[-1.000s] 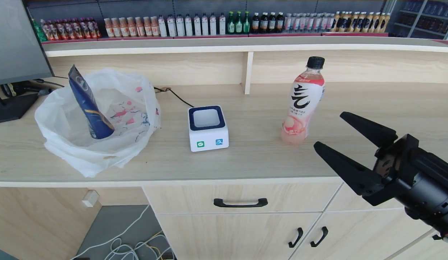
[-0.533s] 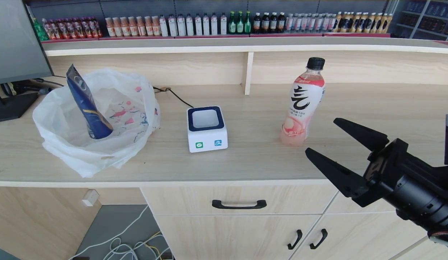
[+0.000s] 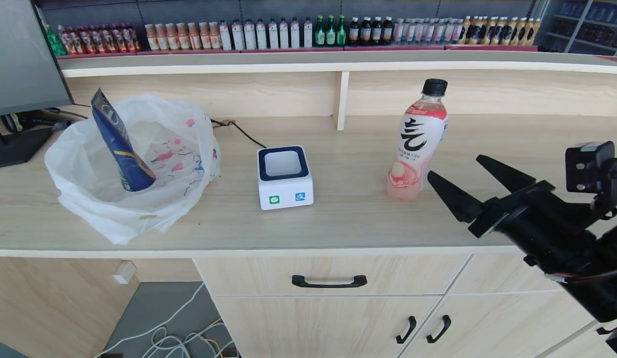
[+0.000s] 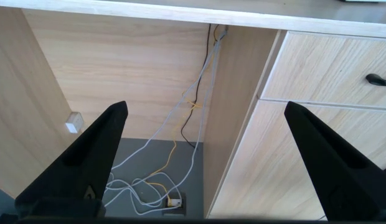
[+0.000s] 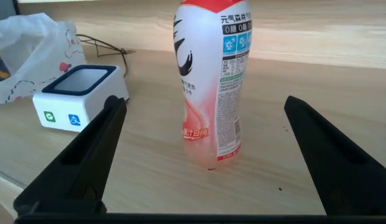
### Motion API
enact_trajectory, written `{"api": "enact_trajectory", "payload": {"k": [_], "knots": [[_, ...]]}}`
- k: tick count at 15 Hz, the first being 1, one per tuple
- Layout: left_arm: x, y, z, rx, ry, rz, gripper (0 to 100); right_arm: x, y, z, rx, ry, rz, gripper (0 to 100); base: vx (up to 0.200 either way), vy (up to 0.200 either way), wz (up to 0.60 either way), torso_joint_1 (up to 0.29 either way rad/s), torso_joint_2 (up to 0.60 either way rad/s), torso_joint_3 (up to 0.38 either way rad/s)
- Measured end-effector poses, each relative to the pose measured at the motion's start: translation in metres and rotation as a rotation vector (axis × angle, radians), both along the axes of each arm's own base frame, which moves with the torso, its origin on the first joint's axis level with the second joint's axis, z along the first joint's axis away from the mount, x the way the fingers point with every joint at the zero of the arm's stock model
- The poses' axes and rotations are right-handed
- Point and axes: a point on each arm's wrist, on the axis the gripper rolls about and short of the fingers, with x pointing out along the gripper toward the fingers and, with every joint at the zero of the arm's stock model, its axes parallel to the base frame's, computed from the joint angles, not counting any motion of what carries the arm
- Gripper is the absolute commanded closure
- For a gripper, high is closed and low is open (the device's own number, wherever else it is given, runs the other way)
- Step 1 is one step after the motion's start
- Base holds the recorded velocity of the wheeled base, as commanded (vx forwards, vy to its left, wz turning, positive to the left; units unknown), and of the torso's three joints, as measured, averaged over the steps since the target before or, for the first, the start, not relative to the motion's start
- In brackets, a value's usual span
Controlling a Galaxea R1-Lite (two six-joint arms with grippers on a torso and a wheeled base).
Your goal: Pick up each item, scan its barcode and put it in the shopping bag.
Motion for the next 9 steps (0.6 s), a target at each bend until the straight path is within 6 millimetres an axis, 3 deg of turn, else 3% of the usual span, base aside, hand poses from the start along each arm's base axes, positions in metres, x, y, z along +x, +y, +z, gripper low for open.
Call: {"api": "enact_trajectory", "payload": {"k": [9], "knots": [[0.0,0.0,0.0,0.0,0.0,0.001,0,0.04,0.014,-0.012,-0.043,0.01,-0.021,0,0.0,0.0,0.0,0.0,0.0,0.0]]}}
